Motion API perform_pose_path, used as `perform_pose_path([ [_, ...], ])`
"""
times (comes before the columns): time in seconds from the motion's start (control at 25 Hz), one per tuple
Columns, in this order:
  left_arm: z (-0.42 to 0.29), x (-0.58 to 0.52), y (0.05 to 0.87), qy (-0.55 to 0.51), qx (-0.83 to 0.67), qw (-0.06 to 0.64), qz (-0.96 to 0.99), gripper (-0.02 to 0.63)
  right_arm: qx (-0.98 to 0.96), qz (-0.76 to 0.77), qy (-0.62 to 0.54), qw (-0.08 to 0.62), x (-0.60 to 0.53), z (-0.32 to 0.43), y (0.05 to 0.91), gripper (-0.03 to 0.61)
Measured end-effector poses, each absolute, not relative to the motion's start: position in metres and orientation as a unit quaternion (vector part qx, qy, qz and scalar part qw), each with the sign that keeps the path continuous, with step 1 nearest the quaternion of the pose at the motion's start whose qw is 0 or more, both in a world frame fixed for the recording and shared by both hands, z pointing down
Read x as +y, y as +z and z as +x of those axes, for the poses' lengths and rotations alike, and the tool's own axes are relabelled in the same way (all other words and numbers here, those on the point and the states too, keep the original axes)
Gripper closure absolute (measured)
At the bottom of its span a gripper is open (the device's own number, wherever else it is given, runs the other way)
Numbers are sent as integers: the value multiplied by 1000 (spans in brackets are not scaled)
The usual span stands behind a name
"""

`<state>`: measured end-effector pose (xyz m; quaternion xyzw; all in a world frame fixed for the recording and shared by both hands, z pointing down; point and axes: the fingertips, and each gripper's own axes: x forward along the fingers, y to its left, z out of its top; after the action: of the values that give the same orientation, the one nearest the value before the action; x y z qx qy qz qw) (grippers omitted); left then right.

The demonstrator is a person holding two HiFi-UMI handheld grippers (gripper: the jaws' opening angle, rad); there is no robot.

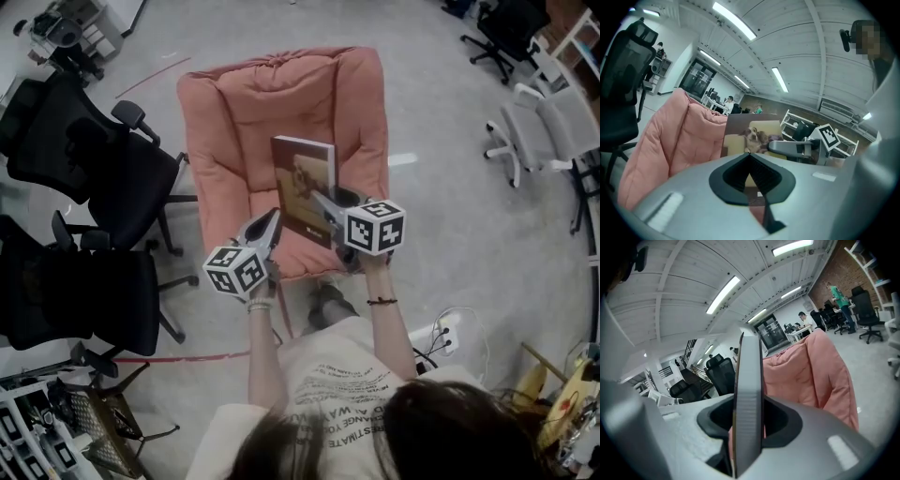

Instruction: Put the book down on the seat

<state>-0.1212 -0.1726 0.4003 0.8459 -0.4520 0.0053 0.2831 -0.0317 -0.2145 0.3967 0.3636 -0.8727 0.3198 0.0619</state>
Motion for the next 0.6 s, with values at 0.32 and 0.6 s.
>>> perform_pose_path([
  [0.32, -120, -181, 426, 10, -454, 317, 833, 626, -868, 348, 342, 92, -232, -42, 425, 431],
  [0.6, -132, -188, 458, 14, -455, 348, 820, 626, -869, 327, 351, 122, -251, -63, 456, 431],
])
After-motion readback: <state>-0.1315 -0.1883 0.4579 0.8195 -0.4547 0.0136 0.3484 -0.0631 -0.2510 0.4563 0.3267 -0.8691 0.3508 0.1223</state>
